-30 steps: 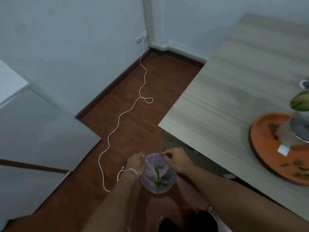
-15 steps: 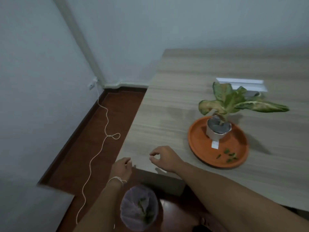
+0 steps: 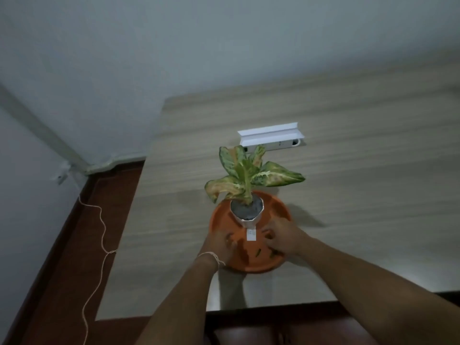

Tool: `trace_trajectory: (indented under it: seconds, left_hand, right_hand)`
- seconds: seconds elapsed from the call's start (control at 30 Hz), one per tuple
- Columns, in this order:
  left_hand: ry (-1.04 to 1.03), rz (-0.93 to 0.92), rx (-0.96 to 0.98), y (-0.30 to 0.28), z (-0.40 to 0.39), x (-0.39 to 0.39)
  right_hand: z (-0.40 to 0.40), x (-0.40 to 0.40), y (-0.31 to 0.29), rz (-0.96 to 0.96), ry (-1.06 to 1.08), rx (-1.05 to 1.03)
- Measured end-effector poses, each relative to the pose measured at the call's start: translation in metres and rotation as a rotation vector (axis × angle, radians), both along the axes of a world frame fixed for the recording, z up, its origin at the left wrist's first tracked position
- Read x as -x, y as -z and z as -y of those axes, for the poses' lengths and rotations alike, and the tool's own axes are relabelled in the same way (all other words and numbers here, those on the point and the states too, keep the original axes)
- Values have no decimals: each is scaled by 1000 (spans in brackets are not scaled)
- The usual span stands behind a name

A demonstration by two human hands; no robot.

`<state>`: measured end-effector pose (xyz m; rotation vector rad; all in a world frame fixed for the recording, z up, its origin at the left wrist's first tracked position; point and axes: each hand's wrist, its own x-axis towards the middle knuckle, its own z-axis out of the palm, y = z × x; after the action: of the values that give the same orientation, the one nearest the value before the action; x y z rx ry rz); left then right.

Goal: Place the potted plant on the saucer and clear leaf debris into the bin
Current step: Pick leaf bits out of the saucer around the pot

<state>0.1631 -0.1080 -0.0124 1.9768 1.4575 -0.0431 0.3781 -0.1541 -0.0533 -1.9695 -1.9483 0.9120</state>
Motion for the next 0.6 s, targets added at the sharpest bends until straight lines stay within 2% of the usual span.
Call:
trace_trajectory:
  seconds: [0.2, 0.37, 0.6]
  left_hand:
    - [168, -147, 94, 10, 1, -68]
    - [164, -228, 147, 20, 8, -87]
    - [164, -280, 100, 25, 17, -104]
  right_hand:
    - [-5, -38, 1, 56, -159, 24]
    - [-20, -38, 19, 366, -378, 160]
    - [-32, -36, 27, 361, -521, 157]
